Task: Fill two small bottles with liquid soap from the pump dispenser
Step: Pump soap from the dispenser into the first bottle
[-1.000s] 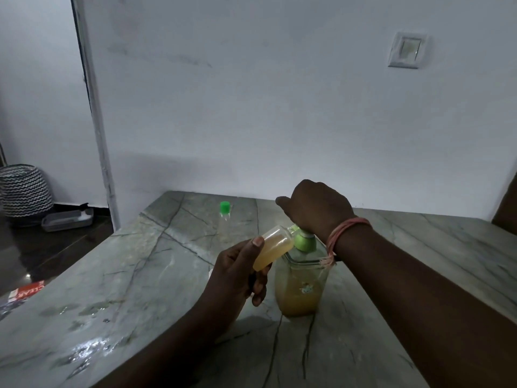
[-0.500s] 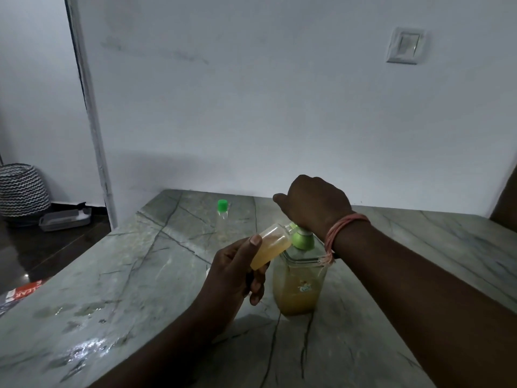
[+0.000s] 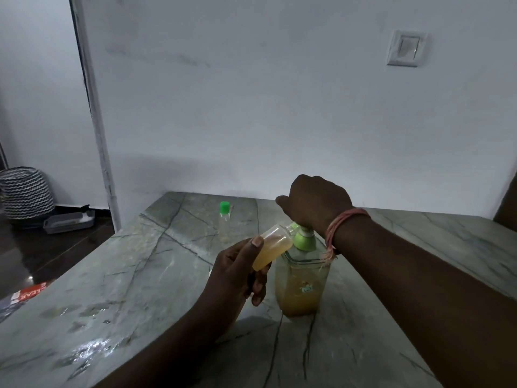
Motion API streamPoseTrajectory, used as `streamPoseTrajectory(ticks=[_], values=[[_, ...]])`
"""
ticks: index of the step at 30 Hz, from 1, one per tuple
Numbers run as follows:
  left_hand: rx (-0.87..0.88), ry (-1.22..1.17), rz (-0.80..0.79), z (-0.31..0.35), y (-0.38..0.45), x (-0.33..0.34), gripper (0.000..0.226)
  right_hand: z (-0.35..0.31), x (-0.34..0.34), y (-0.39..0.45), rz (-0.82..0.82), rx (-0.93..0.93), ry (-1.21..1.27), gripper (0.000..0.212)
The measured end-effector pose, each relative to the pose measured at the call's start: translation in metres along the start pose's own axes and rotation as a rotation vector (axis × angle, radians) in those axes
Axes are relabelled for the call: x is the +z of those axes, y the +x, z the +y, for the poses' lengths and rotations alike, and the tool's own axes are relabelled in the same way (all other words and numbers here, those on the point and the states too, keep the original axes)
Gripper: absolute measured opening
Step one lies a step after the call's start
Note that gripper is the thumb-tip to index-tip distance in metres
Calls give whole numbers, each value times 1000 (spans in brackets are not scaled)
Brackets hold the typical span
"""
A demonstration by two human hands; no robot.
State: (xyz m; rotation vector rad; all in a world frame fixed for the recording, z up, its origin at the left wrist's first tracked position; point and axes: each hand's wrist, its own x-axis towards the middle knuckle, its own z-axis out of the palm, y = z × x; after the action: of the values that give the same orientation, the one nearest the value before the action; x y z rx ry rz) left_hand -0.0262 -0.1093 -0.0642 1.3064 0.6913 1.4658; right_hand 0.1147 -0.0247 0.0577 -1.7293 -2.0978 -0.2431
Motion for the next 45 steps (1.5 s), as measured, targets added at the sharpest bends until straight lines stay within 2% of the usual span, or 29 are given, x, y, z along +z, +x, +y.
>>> streamPoseTrajectory(ticks=[4, 6, 12, 15, 17, 24, 27, 31, 40, 45], values=[[-15, -10, -2, -1, 1, -2, 31, 0, 3, 0, 58, 13, 38, 38], [-14, 3, 7, -2, 2, -1, 31, 2, 8, -2, 31, 49, 101, 37], [-8, 8, 5, -1, 2, 1, 31, 1, 2, 0, -29, 23, 32, 36], [4, -2, 0, 1, 0, 1, 30, -3, -3, 1, 39, -43, -52, 39], [-1, -2, -1, 0, 1, 0, 30, -1, 1, 1, 70, -31, -17, 40], [-14, 4, -2, 1, 0, 2, 30, 2, 4, -1, -13, 26, 51, 42], [-13, -4, -3, 1, -1, 1, 30, -2, 0, 0, 41, -41, -39, 43], [0, 8, -1, -1, 1, -1, 29, 0, 6, -1, 88, -8, 36, 45], [0, 3, -9, 0, -1, 0, 30, 0, -2, 2, 54, -50, -44, 42], [-5, -1, -9, -2, 2, -1, 32, 4, 9, 2, -18, 47, 117, 44]])
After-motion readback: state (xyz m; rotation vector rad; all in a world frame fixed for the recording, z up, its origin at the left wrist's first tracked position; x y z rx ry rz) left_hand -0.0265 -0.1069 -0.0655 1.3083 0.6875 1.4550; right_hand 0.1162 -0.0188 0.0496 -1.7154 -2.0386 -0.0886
